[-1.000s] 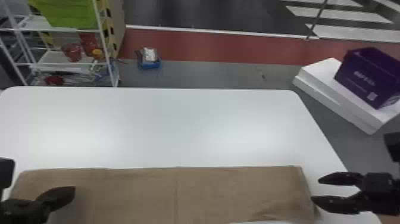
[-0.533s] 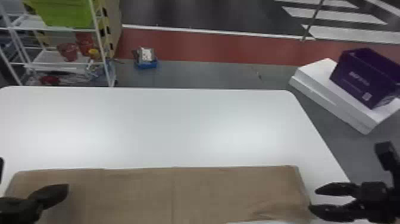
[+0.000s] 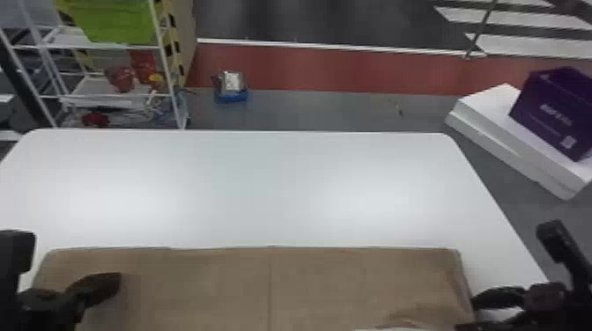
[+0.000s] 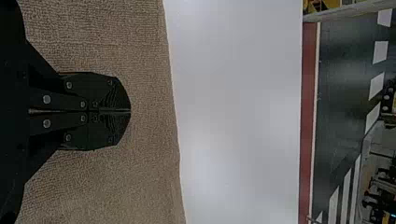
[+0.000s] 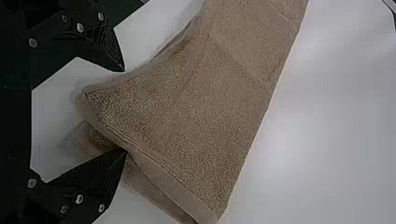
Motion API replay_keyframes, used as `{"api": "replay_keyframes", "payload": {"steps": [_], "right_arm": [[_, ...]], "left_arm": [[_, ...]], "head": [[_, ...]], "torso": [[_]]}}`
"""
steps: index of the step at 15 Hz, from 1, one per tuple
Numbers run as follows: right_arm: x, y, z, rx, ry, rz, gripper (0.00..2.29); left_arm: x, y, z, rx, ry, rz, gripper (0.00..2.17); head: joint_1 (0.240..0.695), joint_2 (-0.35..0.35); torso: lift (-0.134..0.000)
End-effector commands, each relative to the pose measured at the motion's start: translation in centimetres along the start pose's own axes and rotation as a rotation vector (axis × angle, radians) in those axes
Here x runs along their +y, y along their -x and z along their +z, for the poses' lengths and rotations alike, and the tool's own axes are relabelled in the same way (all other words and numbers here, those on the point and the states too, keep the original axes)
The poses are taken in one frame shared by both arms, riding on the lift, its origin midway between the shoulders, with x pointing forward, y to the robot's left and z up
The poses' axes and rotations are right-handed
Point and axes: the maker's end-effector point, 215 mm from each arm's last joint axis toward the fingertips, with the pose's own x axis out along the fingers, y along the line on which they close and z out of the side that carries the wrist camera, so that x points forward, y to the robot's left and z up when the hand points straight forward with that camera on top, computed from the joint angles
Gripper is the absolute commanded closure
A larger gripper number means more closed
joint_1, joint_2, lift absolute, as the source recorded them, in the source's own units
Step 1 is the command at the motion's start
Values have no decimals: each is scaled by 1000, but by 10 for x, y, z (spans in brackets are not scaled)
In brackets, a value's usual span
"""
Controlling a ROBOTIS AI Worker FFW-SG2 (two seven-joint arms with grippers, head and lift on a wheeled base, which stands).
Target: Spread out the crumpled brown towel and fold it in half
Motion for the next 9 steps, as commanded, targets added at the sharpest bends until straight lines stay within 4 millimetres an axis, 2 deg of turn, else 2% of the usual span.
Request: {"api": "replay_keyframes", "payload": {"steps": [1,4,7,9], "right_arm": [[0,0,3,-2,0,2,383],[-2,6,12,-15,4,-7,650],[-4,18,22,-38,11,-26,650],[-9,24,22,-32,7,-40,650]], "left_arm": [[1,0,-2,3,3,3,1234],[2,0,-4,11,3,8,1237],[2,0,-5,14,4,11,1237],[3,0,-5,14,3,12,1237]], "head": [[695,-92],[695,-86],[695,-85],[695,-90]], "torso": [[-124],[-124],[-124],[-124]]}}
